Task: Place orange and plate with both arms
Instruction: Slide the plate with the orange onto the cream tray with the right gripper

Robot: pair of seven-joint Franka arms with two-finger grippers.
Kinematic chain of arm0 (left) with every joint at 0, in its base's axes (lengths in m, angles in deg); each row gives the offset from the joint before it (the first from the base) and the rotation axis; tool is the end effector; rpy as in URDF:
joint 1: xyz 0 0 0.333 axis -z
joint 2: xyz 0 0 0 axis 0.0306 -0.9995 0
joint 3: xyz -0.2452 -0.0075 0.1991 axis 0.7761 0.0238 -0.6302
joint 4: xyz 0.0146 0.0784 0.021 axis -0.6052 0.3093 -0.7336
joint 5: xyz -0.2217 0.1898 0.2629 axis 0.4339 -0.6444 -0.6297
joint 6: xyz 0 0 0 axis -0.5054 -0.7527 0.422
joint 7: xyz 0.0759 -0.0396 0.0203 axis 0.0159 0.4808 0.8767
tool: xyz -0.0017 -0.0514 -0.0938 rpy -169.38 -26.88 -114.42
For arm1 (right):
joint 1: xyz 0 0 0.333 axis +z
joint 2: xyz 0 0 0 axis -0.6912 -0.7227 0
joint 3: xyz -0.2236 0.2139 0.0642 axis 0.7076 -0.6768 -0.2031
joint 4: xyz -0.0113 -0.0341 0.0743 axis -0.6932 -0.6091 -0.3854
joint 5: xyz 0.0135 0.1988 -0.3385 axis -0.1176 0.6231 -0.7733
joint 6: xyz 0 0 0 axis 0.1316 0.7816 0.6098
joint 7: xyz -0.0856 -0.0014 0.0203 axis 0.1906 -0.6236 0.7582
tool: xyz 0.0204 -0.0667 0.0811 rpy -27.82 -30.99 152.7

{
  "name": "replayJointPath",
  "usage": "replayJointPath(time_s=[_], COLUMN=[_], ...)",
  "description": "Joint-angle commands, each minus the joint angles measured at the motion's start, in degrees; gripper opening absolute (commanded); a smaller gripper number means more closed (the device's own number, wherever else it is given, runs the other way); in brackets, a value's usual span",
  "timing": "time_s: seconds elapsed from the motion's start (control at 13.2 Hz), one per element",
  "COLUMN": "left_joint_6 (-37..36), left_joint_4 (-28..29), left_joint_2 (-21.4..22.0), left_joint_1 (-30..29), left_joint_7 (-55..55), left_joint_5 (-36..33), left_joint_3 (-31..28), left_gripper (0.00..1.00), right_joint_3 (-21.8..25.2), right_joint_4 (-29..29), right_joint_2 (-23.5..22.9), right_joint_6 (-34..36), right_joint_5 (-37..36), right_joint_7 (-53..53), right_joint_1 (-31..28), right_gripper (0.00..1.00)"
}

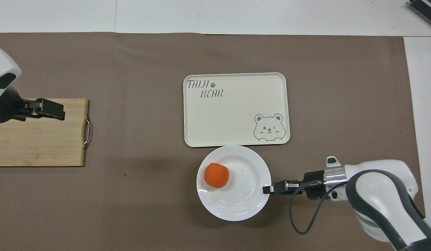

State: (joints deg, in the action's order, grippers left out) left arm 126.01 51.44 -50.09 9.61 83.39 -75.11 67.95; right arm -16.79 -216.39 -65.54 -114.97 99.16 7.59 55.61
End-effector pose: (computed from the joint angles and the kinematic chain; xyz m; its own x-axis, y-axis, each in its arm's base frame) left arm 0.5532 -0.0497 0.5941 0.9989 -0.0476 0.0006 -0.0476 -0.9986 0.0217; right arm 0.4007 0.1008 0.3467 0.9724 0.0010 -0.2333 -0.1941 -0.5510 -0.8116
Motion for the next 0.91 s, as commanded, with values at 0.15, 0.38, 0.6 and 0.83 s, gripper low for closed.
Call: replayJointPath(time_s=[0.15, 0.38, 0.6, 0.83], left_joint_6=[-0.45, -0.45, -0.45, -0.45], left_joint_4=[0.27, 0.27, 0.27, 0.27], left_joint_2=[0.82, 0.82, 0.82, 0.82], left_joint_1=[-0.65, -0.65, -0.65, -0.65], left_joint_7=[-0.62, -0.62, -0.62, -0.62], left_joint_5=[-1.13, -1.13, -1.13, -1.13], left_joint_3=[0.38, 0.38, 0.38, 0.38], left_gripper=[1.0, 1.0, 1.0, 1.0], right_joint_3=[-0.07, -0.24, -0.42, -0.33], right_joint_4=[10.14, 17.26, 29.37, 40.98], right_joint_2=[-0.87, -5.78, -13.86, -22.29], right_joint_6=[9.7, 11.82, 10.77, 10.24], right_joint_5=[-0.73, 0.41, 1.02, 3.05], right_joint_7=[3.77, 4.04, 9.03, 12.47], right_joint_1=[-5.99, -6.97, -6.27, -6.53], right_gripper=[0.0, 0.0, 0.0, 0.0])
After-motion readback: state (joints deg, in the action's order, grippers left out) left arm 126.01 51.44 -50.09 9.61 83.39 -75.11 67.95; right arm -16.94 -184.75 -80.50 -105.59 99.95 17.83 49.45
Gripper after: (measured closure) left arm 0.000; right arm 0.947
